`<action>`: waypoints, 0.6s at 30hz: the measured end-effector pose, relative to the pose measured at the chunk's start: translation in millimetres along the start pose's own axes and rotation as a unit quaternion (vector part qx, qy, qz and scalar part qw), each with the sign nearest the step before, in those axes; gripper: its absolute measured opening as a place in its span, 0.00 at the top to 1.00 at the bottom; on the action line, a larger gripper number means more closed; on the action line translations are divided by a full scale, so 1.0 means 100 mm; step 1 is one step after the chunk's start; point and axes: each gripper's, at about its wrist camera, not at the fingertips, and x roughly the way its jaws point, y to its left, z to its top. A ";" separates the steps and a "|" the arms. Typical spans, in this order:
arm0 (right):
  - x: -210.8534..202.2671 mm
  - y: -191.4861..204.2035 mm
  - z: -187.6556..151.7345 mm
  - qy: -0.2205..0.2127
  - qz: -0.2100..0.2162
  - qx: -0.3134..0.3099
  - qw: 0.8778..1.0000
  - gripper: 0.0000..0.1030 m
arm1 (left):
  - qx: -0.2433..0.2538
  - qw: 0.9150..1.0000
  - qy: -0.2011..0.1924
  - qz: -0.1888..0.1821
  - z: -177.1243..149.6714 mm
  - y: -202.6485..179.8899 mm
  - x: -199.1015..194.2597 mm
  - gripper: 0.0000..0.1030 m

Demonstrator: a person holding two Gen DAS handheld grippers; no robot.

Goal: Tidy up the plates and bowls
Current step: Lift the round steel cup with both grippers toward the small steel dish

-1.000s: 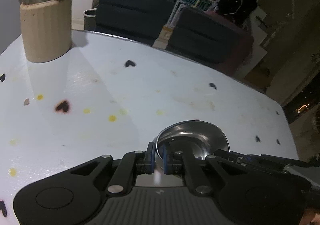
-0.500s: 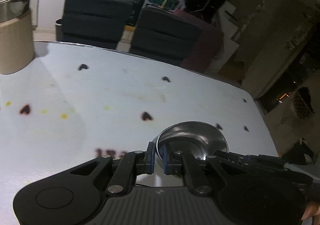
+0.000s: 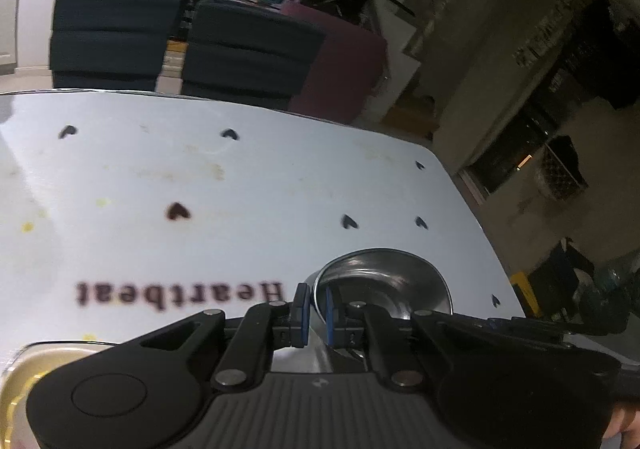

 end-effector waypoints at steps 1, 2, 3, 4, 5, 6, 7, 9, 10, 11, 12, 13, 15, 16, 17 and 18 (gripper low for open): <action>-0.02 -0.04 -0.02 -0.001 -0.003 0.002 1.000 0.89 | 0.001 1.000 0.002 -0.003 -0.02 -0.04 0.02 0.92; -0.05 -0.09 -0.04 -0.002 -0.006 0.004 1.000 0.89 | 0.004 1.000 0.004 -0.005 -0.03 -0.09 0.06 0.92; -0.07 -0.13 -0.06 -0.002 -0.009 0.006 1.000 0.89 | 0.006 1.000 0.007 -0.007 -0.04 -0.13 0.09 0.92; -0.09 -0.19 -0.09 -0.002 -0.012 0.010 1.000 0.89 | 0.008 1.000 0.009 -0.010 -0.05 -0.17 0.12 0.92; -0.11 -0.23 -0.11 -0.001 -0.014 0.013 1.000 0.89 | 0.009 1.000 0.011 -0.012 -0.06 -0.20 0.15 0.92; -0.12 -0.27 -0.12 -0.001 -0.016 0.016 1.000 0.89 | 0.012 1.000 0.014 -0.014 -0.07 -0.24 0.19 0.92; -0.15 -0.32 -0.15 0.000 -0.019 0.018 1.000 0.89 | 0.014 1.000 0.016 -0.016 -0.09 -0.28 0.22 0.92; -0.15 -0.40 -0.19 0.003 -0.025 0.023 0.999 0.90 | 0.020 0.999 0.023 -0.017 -0.11 -0.33 0.28 0.92; -0.15 -0.43 -0.21 0.005 -0.028 0.026 0.999 0.90 | 0.024 0.999 0.026 -0.016 -0.13 -0.36 0.32 0.92; -0.15 -0.46 -0.22 0.007 -0.030 0.027 0.999 0.90 | 0.026 0.999 0.030 -0.015 -0.14 -0.38 0.34 0.92; -0.18 -0.52 -0.24 0.010 -0.033 0.029 0.999 0.90 | 0.028 0.999 0.033 -0.014 -0.15 -0.39 0.37 0.92; -0.18 -0.55 -0.26 0.013 -0.034 0.030 0.999 0.90 | 0.029 0.999 0.039 -0.012 -0.17 -0.40 0.40 0.92; -0.15 -0.54 -0.27 0.020 -0.037 0.033 0.999 0.90 | 0.032 0.998 0.048 -0.009 -0.19 -0.41 0.46 0.92; -0.13 -0.56 -0.28 0.024 -0.037 0.033 0.998 0.89 | 0.035 0.998 0.054 -0.007 -0.20 -0.41 0.49 0.92; -0.12 -0.56 -0.29 0.029 -0.038 0.033 0.998 0.89 | 0.036 0.998 0.060 -0.004 -0.21 -0.40 0.52 0.92; -0.09 -0.57 -0.31 0.036 -0.038 0.034 0.998 0.89 | 0.036 0.997 0.064 -0.001 -0.22 -0.40 0.55 0.92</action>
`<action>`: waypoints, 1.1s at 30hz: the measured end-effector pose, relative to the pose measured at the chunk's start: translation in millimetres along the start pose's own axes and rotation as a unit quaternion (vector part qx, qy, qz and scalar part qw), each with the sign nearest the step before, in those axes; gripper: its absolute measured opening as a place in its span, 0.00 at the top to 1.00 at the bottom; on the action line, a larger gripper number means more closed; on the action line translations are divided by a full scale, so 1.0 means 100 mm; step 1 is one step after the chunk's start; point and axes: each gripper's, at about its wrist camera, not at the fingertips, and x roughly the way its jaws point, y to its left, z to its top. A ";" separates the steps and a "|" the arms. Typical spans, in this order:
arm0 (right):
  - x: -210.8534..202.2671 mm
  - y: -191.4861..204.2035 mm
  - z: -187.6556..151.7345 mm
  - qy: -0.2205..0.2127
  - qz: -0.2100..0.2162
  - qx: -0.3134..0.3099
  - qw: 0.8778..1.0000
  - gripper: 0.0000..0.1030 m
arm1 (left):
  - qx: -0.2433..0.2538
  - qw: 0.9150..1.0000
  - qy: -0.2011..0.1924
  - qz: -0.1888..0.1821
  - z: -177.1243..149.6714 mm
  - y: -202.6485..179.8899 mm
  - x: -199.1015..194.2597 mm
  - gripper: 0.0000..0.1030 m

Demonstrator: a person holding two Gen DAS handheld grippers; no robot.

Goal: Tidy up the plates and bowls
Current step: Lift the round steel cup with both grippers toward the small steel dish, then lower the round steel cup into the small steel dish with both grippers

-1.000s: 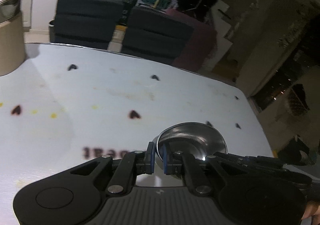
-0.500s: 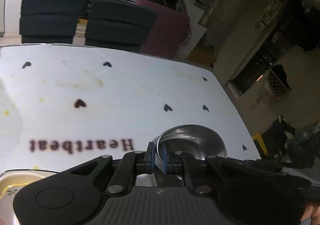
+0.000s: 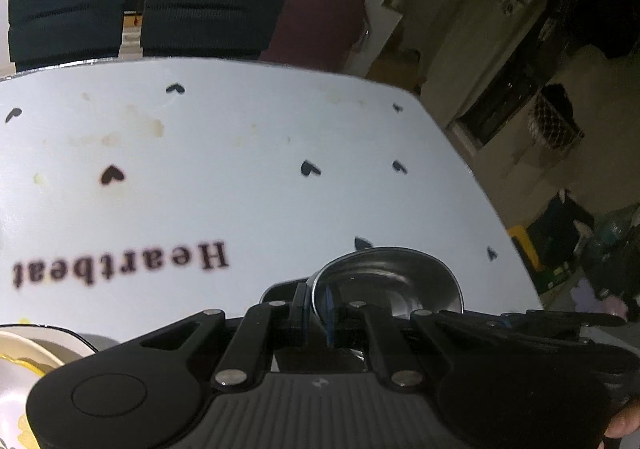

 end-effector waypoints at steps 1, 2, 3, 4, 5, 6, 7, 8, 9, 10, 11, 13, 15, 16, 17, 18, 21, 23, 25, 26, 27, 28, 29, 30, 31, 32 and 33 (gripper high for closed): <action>0.02 0.00 -0.01 0.006 0.000 0.000 1.000 0.89 | 0.000 1.000 0.003 0.001 -0.01 0.00 0.01 0.92; 0.05 0.00 -0.02 0.012 -0.001 -0.001 1.000 0.89 | 0.000 1.000 0.007 0.003 -0.01 0.01 0.04 0.92; 0.08 0.00 -0.03 0.021 -0.002 -0.003 1.000 0.89 | 0.000 1.000 0.009 0.006 -0.01 0.02 0.06 0.92; 0.11 0.01 -0.04 0.028 -0.003 -0.006 1.000 0.89 | 0.000 1.000 0.011 0.009 -0.01 0.02 0.08 0.92; 0.14 0.02 -0.06 0.033 -0.003 -0.008 0.999 0.89 | 0.001 1.000 0.013 0.011 -0.02 0.03 0.10 0.92; 0.16 0.05 -0.06 0.040 -0.003 -0.012 0.999 0.89 | 0.002 1.000 0.015 0.013 -0.02 0.03 0.12 0.92; 0.19 0.06 -0.08 0.046 -0.004 -0.016 0.999 0.88 | 0.003 1.000 0.017 0.015 -0.02 0.03 0.13 0.92; 0.23 0.07 -0.09 0.051 -0.004 -0.020 0.998 0.88 | 0.004 1.000 0.019 0.017 -0.02 0.04 0.15 0.92; 0.26 0.09 -0.10 0.058 -0.006 -0.023 0.998 0.88 | 0.005 1.000 0.021 0.018 -0.02 0.04 0.17 0.92; 0.29 0.10 -0.12 0.062 -0.007 -0.026 0.998 0.88 | 0.008 0.999 0.024 0.021 -0.02 0.03 0.18 0.92; 0.33 0.12 -0.11 0.066 -0.009 -0.030 0.997 0.88 | 0.010 0.999 0.024 0.023 -0.02 0.03 0.20 0.92; 0.38 0.14 -0.13 0.071 -0.014 -0.034 0.997 0.87 | 0.012 0.999 0.028 0.026 -0.03 0.03 0.22 0.92; 0.41 0.14 -0.12 0.074 -0.015 -0.033 0.997 0.87 | 0.011 0.999 0.032 0.028 -0.03 0.03 0.25 0.92; 0.42 0.14 -0.12 0.076 -0.015 -0.032 0.996 0.87 | 0.009 0.999 0.034 0.028 -0.03 0.03 0.27 0.92; 0.44 0.15 -0.11 0.076 -0.017 -0.034 0.996 0.87 | 0.008 0.999 0.035 0.028 -0.03 0.04 0.28 0.92; 0.45 0.14 -0.11 0.077 -0.018 -0.034 0.996 0.87 | 0.008 0.999 0.036 0.029 -0.03 0.04 0.29 0.92; 0.51 0.15 -0.09 0.081 -0.023 -0.038 0.996 0.87 | 0.006 0.999 0.035 0.033 -0.03 0.04 0.32 0.92; 0.54 0.15 -0.09 0.082 -0.026 -0.039 0.996 0.87 | 0.004 0.999 0.037 0.034 -0.03 0.04 0.34 0.92; 0.57 0.15 -0.07 0.082 -0.028 -0.040 0.995 0.87 | -0.001 0.999 0.038 0.034 -0.04 0.06 0.36 0.92; 0.58 0.15 -0.07 0.082 -0.029 -0.040 0.995 0.87 | -0.003 0.999 0.039 0.033 -0.04 0.06 0.36 0.92; 0.58 0.15 -0.07 0.083 -0.030 -0.039 0.995 0.87 | -0.006 0.999 0.039 0.033 -0.04 0.07 0.36 0.92; 0.59 0.15 -0.07 0.083 -0.030 -0.038 0.995 0.87 | -0.008 0.999 0.038 0.033 -0.04 0.07 0.36 0.89; 0.60 0.14 -0.07 0.084 -0.030 -0.037 0.995 0.87 | -0.010 0.999 0.037 0.032 -0.04 0.08 0.36 0.86; 0.60 0.14 -0.07 0.085 -0.032 -0.037 0.995 0.87 | -0.012 0.999 0.037 0.031 -0.04 0.08 0.36 0.85; 0.60 0.15 -0.07 0.086 -0.033 -0.038 0.995 0.87 | -0.013 0.999 0.036 0.031 -0.03 0.08 0.35 0.82; 0.58 0.15 -0.07 0.086 -0.035 -0.039 0.995 0.86 | -0.015 0.999 0.034 0.028 -0.03 0.09 0.34 0.80; 0.59 0.16 -0.07 0.086 -0.036 -0.040 0.995 0.86 | -0.018 0.999 0.033 0.026 -0.02 0.09 0.33 0.79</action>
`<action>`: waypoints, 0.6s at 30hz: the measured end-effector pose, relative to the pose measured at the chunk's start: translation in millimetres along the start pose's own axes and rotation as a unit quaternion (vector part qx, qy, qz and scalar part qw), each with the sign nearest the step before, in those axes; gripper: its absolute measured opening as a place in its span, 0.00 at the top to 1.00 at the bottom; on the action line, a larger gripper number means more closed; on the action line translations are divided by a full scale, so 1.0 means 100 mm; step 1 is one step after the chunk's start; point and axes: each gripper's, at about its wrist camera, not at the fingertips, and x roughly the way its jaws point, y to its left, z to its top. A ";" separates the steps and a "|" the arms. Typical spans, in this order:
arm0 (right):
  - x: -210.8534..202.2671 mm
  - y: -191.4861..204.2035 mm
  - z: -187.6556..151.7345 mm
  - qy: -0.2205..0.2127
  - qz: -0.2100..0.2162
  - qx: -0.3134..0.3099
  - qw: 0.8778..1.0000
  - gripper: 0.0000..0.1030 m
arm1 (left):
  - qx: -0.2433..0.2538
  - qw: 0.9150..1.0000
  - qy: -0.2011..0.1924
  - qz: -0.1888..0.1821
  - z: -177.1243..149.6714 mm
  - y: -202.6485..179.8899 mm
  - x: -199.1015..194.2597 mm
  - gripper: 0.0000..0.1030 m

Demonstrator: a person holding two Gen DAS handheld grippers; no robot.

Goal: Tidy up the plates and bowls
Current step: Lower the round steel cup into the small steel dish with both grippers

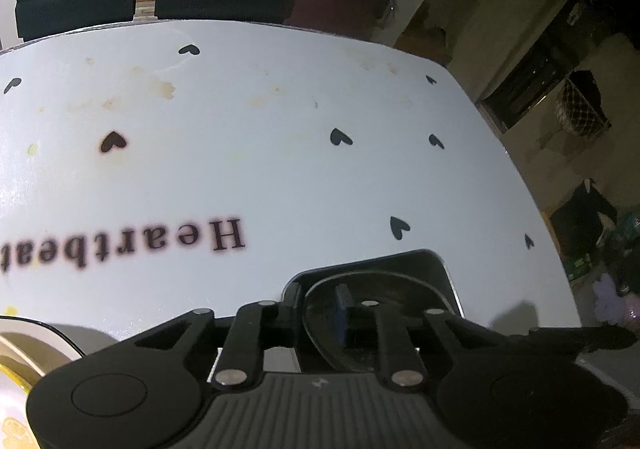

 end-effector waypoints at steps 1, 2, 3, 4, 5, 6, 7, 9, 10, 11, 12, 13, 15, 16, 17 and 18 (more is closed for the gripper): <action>0.00 0.00 0.00 -0.001 -0.002 -0.001 1.000 0.85 | -0.004 1.000 -0.002 -0.002 0.01 0.01 -0.01 0.76; 0.00 0.01 0.00 0.001 -0.004 -0.002 1.000 0.84 | -0.005 1.000 -0.005 -0.003 0.02 0.01 -0.03 0.74; 0.00 0.01 0.00 0.001 -0.006 -0.002 1.000 0.83 | -0.007 1.000 -0.007 -0.004 0.03 0.01 -0.04 0.74; 0.00 0.01 -0.01 0.002 -0.007 -0.003 1.000 0.83 | -0.007 1.000 -0.010 -0.004 0.04 0.02 -0.05 0.73; 0.00 0.01 -0.01 0.003 -0.006 -0.004 1.000 0.82 | -0.009 1.000 -0.012 -0.005 0.05 0.02 -0.07 0.73; -0.02 0.01 -0.01 0.004 -0.005 -0.004 1.000 0.81 | -0.010 1.000 -0.013 -0.006 0.05 0.03 -0.08 0.73; -0.03 0.01 -0.01 0.004 -0.004 -0.004 1.000 0.80 | -0.011 1.000 -0.014 -0.006 0.05 0.03 -0.10 0.72; -0.07 0.01 -0.01 0.004 -0.001 -0.003 1.000 0.75 | -0.012 1.000 -0.016 -0.007 0.05 0.04 -0.13 0.71; -0.08 0.01 -0.01 0.002 0.000 -0.004 1.000 0.73 | -0.012 1.000 -0.017 -0.007 0.05 0.05 -0.15 0.71; -0.11 0.01 -0.01 0.000 0.003 -0.004 1.000 0.69 | -0.013 1.000 -0.018 -0.007 0.05 0.05 -0.18 0.69; -0.15 0.01 -0.01 -0.003 0.006 -0.006 1.000 0.67 | -0.013 1.000 -0.020 -0.007 0.04 0.06 -0.20 0.69; -0.19 0.02 0.00 -0.007 0.007 -0.008 1.000 0.66 | -0.013 1.000 -0.022 -0.007 0.04 0.07 -0.23 0.66; -0.28 0.02 0.00 -0.020 0.012 -0.009 1.000 0.66 | -0.011 1.000 -0.025 -0.006 0.03 0.08 -0.27 0.65; -0.33 0.01 0.01 -0.029 0.014 -0.008 0.999 0.66 | -0.010 1.000 -0.025 -0.006 0.02 0.08 -0.29 0.65; -0.36 0.00 0.02 -0.036 0.014 -0.005 0.999 0.66 | -0.008 1.000 -0.025 -0.006 0.02 0.09 -0.31 0.65; -0.40 -0.02 0.03 -0.044 0.013 0.000 0.999 0.66 | -0.006 1.000 -0.025 -0.006 0.01 0.09 -0.32 0.64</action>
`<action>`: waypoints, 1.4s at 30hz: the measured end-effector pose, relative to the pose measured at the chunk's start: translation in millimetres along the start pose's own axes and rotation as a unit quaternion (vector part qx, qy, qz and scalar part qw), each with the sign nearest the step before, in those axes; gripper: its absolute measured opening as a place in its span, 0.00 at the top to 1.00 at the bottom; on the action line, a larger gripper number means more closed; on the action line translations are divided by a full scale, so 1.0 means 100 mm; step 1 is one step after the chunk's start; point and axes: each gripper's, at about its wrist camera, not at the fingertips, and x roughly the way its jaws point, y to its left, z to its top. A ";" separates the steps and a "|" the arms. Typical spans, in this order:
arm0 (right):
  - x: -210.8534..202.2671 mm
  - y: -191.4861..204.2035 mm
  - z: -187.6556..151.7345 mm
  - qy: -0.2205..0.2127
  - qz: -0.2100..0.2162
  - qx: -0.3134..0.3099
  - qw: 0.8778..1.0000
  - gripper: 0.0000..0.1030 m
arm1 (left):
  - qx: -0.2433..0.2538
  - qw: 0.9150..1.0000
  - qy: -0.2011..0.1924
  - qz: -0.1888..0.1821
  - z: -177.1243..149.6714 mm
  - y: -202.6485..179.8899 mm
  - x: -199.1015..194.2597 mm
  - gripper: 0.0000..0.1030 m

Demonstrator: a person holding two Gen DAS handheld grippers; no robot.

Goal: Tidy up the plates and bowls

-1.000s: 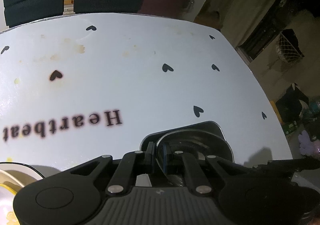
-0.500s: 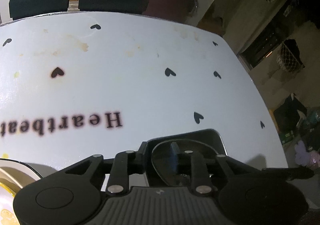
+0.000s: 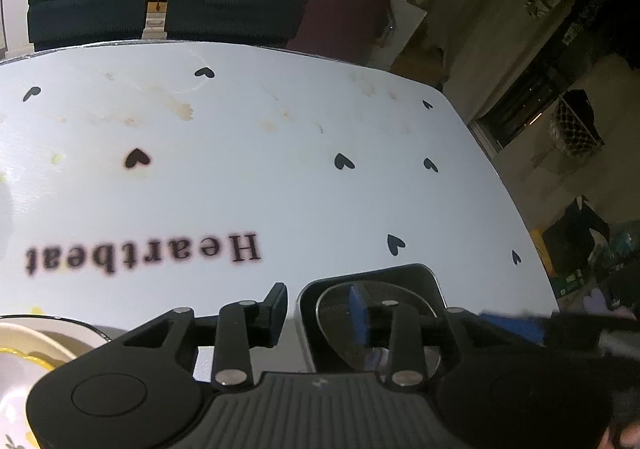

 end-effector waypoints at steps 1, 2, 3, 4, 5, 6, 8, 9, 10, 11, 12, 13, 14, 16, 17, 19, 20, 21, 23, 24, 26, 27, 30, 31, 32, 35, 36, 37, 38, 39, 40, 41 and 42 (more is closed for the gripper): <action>-0.02 -0.03 0.01 -0.009 -0.001 0.006 1.000 0.66 | 0.003 1.000 0.000 0.001 -0.01 0.00 -0.02 0.64; -0.04 -0.06 0.02 -0.015 -0.003 0.010 1.000 0.66 | 0.006 1.000 0.001 0.002 -0.02 0.00 -0.02 0.62; -0.05 -0.08 0.03 -0.022 -0.007 0.013 1.000 0.66 | 0.008 1.000 0.002 0.003 -0.03 0.00 -0.03 0.60; -0.04 -0.10 0.04 -0.028 -0.015 0.014 0.999 0.66 | 0.011 1.000 0.004 0.004 -0.05 0.00 -0.03 0.57; -0.02 -0.12 0.05 -0.033 -0.025 0.014 0.999 0.66 | 0.013 1.000 0.006 0.004 -0.07 0.00 -0.03 0.57; 0.00 -0.15 0.06 -0.036 -0.031 0.015 0.999 0.66 | 0.017 1.000 0.009 0.003 -0.08 0.00 -0.03 0.57; 0.06 -0.21 0.08 -0.039 -0.040 0.020 0.998 0.66 | 0.027 1.000 0.015 0.005 -0.12 -0.02 -0.02 0.56; 0.10 -0.22 0.09 -0.037 -0.043 0.020 0.998 0.66 | 0.032 0.999 0.019 0.007 -0.13 -0.04 -0.01 0.56; 0.14 -0.23 0.10 -0.034 -0.047 0.020 0.998 0.66 | 0.037 0.999 0.024 0.009 -0.15 -0.04 0.00 0.55; 0.16 -0.25 0.11 -0.032 -0.050 0.020 0.998 0.66 | 0.041 0.999 0.028 0.011 -0.17 -0.05 0.02 0.54; 0.20 -0.25 0.12 -0.032 -0.049 0.021 0.998 0.66 | 0.044 0.998 0.032 0.013 -0.18 -0.06 0.04 0.54; 0.23 -0.25 0.13 -0.031 -0.046 0.022 0.998 0.66 | 0.047 0.998 0.035 0.014 -0.20 -0.06 0.05 0.53; 0.26 -0.24 0.14 -0.031 -0.044 0.023 0.998 0.66 | 0.050 0.998 0.038 0.014 -0.21 -0.06 0.06 0.53; 0.30 -0.21 0.17 -0.032 -0.043 0.021 0.998 0.66 | 0.055 0.997 0.042 0.018 -0.23 -0.06 0.09 0.52; 0.30 -0.19 0.18 -0.033 -0.047 0.019 0.998 0.66 | 0.056 0.997 0.045 0.018 -0.24 -0.06 0.11 0.52; 0.35 -0.16 0.22 -0.033 -0.050 0.013 0.998 0.66 | 0.061 0.997 0.050 0.017 -0.26 -0.07 0.14 0.52; 0.38 -0.15 0.23 -0.032 -0.051 0.012 0.998 0.66 | 0.066 0.996 0.052 0.018 -0.27 -0.08 0.15 0.52; 0.41 -0.14 0.25 -0.029 -0.056 0.011 0.998 0.66 | 0.071 0.996 0.054 0.020 -0.27 -0.09 0.17 0.52; 0.44 -0.13 0.26 -0.022 -0.069 0.005 0.997 0.66 | 0.079 0.995 0.061 0.022 -0.29 -0.10 0.21 0.52; 0.47 -0.13 0.27 -0.019 -0.072 0.000 0.997 0.66 | 0.082 0.994 0.064 0.024 -0.30 -0.11 0.23 0.52; 0.51 -0.13 0.28 -0.010 -0.072 -0.004 0.997 0.66 | 0.085 0.994 0.064 0.022 -0.31 -0.11 0.25 0.51; 0.52 -0.13 0.27 -0.004 -0.070 -0.006 0.998 0.67 | 0.085 0.994 0.062 0.020 -0.31 -0.11 0.25 0.52; 0.52 -0.12 0.26 0.003 -0.065 -0.018 0.998 0.74 | 0.085 0.994 0.060 0.021 -0.30 -0.12 0.26 0.52; 0.51 -0.12 0.25 0.005 -0.061 -0.021 0.998 0.77 | 0.083 0.995 0.058 0.024 -0.30 -0.12 0.26 0.52; 0.50 -0.13 0.25 0.006 -0.058 -0.022 0.998 0.78 | 0.082 0.995 0.057 0.025 -0.30 -0.12 0.26 0.52; 0.48 -0.16 0.22 0.009 -0.051 -0.024 0.998 0.79 | 0.079 0.995 0.059 0.027 -0.30 -0.12 0.26 0.52; 0.48 -0.16 0.21 0.011 -0.048 -0.026 0.998 0.79 | 0.080 0.994 0.062 0.026 -0.31 -0.12 0.26 0.52; 0.47 -0.17 0.19 0.012 -0.045 -0.029 0.998 0.79 | 0.082 0.994 0.064 0.027 -0.32 -0.13 0.26 0.52; 0.48 -0.18 0.18 0.014 -0.042 -0.032 0.999 0.79 | 0.084 0.994 0.067 0.029 -0.32 -0.13 0.26 0.52; 0.48 -0.19 0.17 0.016 -0.040 -0.035 0.998 0.79 | 0.088 0.993 0.070 0.033 -0.33 -0.14 0.26 0.52; 0.47 -0.19 0.15 0.019 -0.037 -0.038 0.998 0.79 | 0.092 0.993 0.071 0.037 -0.33 -0.15 0.25 0.52; 0.47 -0.20 0.13 0.021 -0.034 -0.041 0.998 0.79 | 0.095 0.992 0.074 0.039 -0.34 -0.15 0.25 0.53; 0.46 -0.20 0.11 0.022 -0.032 -0.043 0.998 0.79 | 0.097 0.992 0.076 0.040 -0.34 -0.15 0.25 0.53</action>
